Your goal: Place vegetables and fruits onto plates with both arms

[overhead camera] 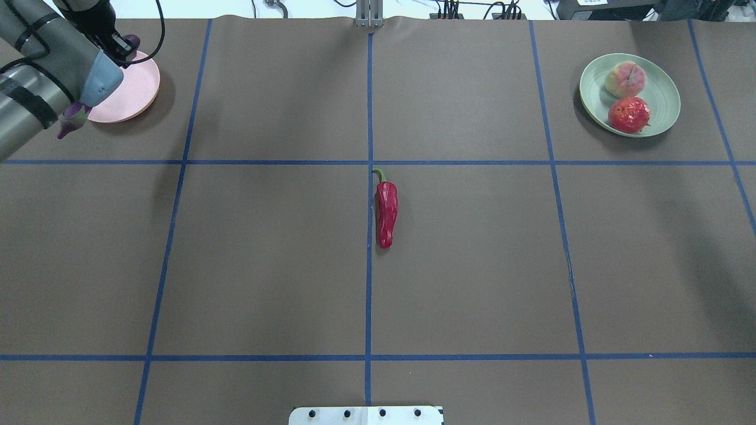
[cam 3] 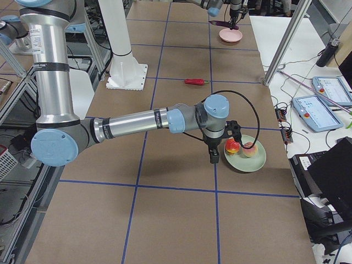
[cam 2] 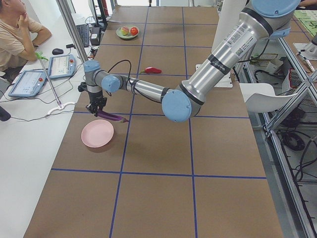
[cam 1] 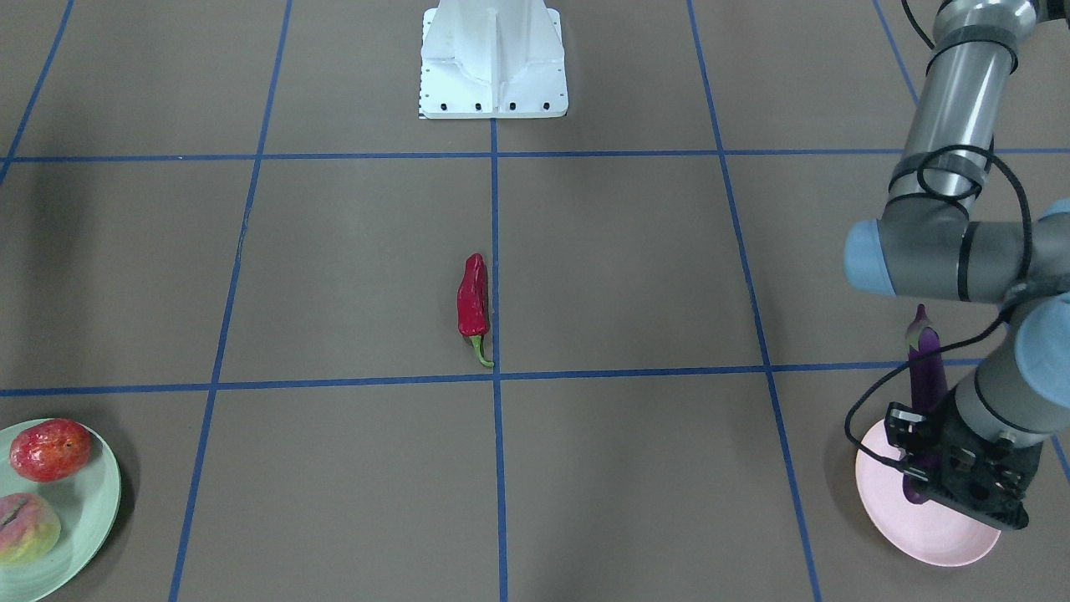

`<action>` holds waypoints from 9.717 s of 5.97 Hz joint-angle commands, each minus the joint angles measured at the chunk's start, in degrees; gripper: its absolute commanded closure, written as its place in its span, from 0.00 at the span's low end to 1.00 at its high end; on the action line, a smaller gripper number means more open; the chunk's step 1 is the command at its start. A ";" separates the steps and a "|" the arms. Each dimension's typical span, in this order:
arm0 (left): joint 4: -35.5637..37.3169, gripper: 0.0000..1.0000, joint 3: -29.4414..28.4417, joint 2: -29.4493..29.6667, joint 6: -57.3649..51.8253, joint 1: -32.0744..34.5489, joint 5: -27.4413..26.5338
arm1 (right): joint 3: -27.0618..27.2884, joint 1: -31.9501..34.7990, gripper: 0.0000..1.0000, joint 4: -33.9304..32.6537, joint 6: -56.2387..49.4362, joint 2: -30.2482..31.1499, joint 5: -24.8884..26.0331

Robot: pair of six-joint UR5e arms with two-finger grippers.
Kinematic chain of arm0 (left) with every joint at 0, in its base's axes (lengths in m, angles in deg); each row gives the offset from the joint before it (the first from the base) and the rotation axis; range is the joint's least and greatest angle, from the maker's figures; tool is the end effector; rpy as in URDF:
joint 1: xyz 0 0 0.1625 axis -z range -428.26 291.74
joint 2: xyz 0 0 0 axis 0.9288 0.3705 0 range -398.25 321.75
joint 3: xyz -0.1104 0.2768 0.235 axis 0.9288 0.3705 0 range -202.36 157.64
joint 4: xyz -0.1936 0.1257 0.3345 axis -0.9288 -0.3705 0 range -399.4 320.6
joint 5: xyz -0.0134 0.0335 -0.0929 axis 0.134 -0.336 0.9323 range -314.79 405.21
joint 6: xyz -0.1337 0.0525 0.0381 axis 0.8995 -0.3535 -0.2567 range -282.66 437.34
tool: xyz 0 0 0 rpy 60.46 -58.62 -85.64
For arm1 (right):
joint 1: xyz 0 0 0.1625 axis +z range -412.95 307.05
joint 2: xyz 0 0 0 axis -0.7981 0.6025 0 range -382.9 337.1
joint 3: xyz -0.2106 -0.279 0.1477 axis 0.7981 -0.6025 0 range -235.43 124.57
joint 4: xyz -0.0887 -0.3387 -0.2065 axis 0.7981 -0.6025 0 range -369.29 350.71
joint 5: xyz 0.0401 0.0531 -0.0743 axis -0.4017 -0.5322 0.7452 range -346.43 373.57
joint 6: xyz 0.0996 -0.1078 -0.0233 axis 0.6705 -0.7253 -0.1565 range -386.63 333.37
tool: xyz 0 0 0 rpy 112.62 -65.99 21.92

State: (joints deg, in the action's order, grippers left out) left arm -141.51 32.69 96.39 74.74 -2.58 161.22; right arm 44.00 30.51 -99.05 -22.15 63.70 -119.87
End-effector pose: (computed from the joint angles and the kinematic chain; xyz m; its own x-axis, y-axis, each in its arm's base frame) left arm 0.2623 -0.7455 0.4549 0.7337 0.5564 -0.3899 -0.4162 0.8217 0.3893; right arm -0.0282 -0.5186 0.5385 0.7102 -0.1609 0.6854 0.0556 0.9833 0.1732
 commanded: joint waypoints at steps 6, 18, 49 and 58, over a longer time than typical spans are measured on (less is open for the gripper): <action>-9.52 0.09 -12.44 6.16 2.51 -2.76 -9.94 | 0.42 -0.49 0.00 0.02 0.44 -0.38 -0.06; 0.24 0.01 7.63 16.36 69.57 -37.98 -14.05 | 0.50 -0.49 0.00 0.02 0.44 -0.38 -0.15; 15.97 0.00 43.00 -46.57 -6.53 25.55 22.25 | 1.73 -1.81 0.00 0.29 2.90 -0.82 -0.06; 16.77 0.00 46.28 -49.47 1.29 26.78 18.46 | 2.70 -1.72 0.00 0.46 2.81 -0.38 -0.68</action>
State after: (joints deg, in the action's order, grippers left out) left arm -124.79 78.33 46.85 76.07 24.18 179.55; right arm 46.70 28.79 -98.67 -19.27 63.09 -120.55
